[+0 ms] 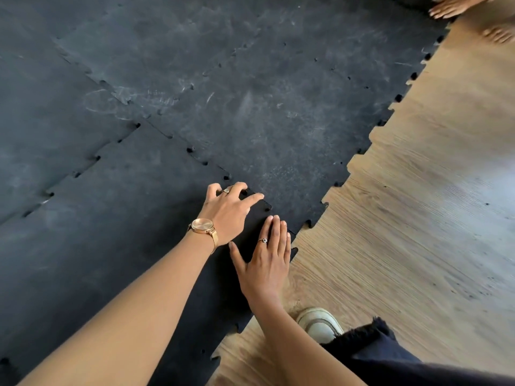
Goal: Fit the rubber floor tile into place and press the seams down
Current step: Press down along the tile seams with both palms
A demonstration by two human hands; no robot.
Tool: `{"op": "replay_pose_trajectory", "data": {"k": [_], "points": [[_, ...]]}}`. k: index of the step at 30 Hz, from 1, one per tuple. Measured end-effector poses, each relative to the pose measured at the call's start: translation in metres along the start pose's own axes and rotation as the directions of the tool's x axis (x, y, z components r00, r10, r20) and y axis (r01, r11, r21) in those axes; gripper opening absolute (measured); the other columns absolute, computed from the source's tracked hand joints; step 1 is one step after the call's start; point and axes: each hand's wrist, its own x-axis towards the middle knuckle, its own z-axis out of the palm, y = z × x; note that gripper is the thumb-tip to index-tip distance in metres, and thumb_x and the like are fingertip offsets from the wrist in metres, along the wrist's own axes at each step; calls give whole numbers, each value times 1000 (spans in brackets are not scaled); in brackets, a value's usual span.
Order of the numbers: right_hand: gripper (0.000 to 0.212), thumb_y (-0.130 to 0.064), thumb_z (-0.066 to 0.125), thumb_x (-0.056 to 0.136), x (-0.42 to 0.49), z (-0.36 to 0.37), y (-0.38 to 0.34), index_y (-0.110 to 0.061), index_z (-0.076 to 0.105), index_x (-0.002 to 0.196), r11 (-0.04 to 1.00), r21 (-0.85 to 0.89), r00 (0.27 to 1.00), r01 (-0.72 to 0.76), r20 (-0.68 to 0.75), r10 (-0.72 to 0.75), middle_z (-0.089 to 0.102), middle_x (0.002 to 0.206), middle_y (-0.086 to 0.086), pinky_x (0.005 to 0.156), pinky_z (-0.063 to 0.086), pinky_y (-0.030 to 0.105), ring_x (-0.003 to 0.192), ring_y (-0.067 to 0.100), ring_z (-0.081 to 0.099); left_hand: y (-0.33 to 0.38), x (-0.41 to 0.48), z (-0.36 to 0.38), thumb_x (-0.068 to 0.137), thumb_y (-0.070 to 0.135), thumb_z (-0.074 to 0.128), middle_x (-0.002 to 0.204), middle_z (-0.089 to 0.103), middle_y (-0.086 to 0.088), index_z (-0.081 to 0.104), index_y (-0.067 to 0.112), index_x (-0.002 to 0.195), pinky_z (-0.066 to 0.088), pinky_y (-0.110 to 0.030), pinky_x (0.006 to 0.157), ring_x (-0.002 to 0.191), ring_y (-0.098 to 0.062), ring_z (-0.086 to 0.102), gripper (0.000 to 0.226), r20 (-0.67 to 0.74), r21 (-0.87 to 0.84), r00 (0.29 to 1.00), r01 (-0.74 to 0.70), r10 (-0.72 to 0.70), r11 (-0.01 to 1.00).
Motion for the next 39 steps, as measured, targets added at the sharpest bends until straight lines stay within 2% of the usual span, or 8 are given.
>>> {"op": "replay_pose_trajectory", "data": {"k": [4,7,11,13,19,25,33,39], "points": [[93,-71,46,86,2,-9,10,-2,36,148,998,-34,998,58,5,-58,38,153,14,116,17,37,144,28,32,5,0,0,97,39,40,135,53,0,54,38,130,26,-44,96,109,-17,60,36,-20,-76,998,51,-53,996],[91,-67,61,78,9,-11,10,1,51,137,994,-89,998,59,7,-59,51,142,18,111,34,42,134,32,47,7,-1,4,97,54,32,152,38,-5,35,39,145,13,-49,114,141,-21,35,50,81,-37,995,59,-55,998],[85,-54,37,97,11,-11,4,1,3,153,992,-91,977,86,200,-66,-4,161,21,121,-3,44,149,36,-6,17,-6,18,99,53,15,164,-5,-8,-13,38,150,-3,-49,119,151,-25,0,60,164,44,979,117,-123,992],[81,-48,32,101,9,-9,1,-2,-11,151,992,-89,974,89,217,-68,-19,158,20,120,-10,44,145,35,-21,19,-9,23,99,50,9,163,-13,-7,-19,38,149,-1,-47,120,151,-26,-5,59,146,19,979,140,-141,990],[82,-55,50,90,16,-8,10,5,35,145,971,-156,981,182,99,-167,30,152,25,116,26,48,143,36,27,11,-8,38,100,48,8,162,-11,-4,-9,40,152,-4,-49,119,149,-26,-12,55,44,-58,994,105,-102,993],[91,-66,20,95,20,-19,7,-2,-12,151,976,-144,952,161,282,-116,-18,159,17,118,-16,38,147,29,-19,6,-4,26,104,40,16,162,-17,-4,-13,38,151,-16,-45,116,148,-26,-21,55,175,-116,981,100,-79,988],[86,-32,52,99,43,-49,5,-7,-10,153,995,6,894,104,437,-96,-15,163,7,122,5,40,150,32,-9,-21,-5,7,101,40,42,163,-11,-9,20,29,154,7,-39,123,151,-25,-5,58,189,-259,982,60,-10,964],[100,-46,59,91,52,-50,8,-9,-9,154,966,-180,886,188,455,-88,-12,164,3,122,5,46,147,37,-18,-44,5,5,89,71,30,157,-32,-9,-15,46,147,-23,-59,108,140,-32,-36,77,301,112,953,-77,40,991]]}}
